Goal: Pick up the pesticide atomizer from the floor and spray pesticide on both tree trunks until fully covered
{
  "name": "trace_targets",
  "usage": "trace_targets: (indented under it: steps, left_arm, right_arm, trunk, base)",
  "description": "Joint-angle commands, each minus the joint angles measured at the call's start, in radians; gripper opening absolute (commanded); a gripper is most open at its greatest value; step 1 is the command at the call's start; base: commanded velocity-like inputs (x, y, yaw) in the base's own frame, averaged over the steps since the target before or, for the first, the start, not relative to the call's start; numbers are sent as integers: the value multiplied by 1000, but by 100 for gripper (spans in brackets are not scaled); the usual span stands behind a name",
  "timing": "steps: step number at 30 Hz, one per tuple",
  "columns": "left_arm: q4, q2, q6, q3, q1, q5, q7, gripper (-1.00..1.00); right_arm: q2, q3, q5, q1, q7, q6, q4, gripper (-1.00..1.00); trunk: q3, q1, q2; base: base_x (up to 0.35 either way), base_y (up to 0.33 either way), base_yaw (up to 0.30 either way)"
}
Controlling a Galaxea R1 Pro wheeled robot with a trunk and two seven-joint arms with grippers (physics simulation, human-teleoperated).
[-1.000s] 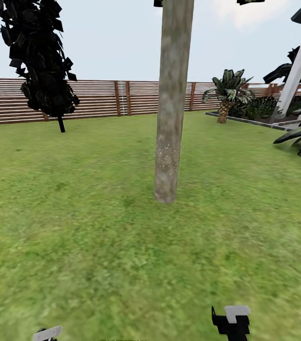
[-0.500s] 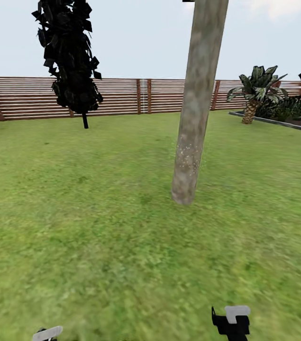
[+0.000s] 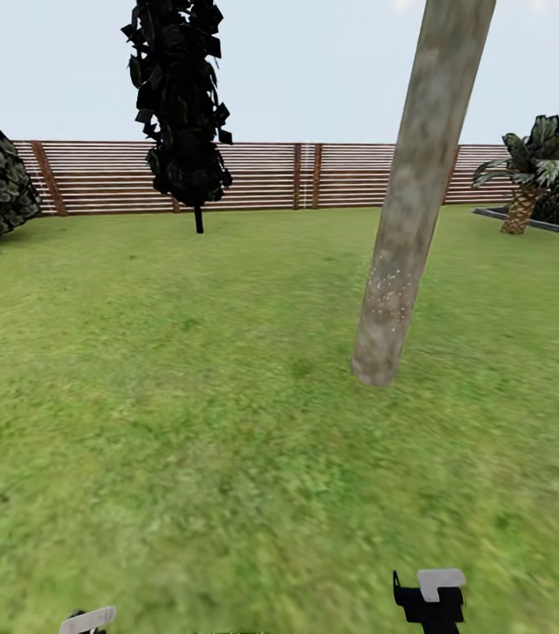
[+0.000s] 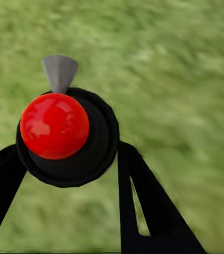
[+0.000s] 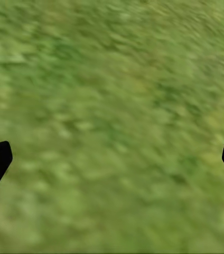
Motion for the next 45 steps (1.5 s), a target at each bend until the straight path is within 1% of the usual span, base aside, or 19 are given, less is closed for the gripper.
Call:
trace_targets:
  steps: [1,45]
  left_arm:
    - [1,0,-4,8,-1,-10,0,-100]
    - [1,0,-4,8,-1,-10,0,-100]
  right_arm:
    - [0,-5,11,-1,-6,-2,1,100]
    - [0,-5,11,-1,-6,-2,1,100]
  trunk:
    - [-1,0,0]
    - [-20,0,0]
  base:
    - [0,0,276]
    - [0,0,276]
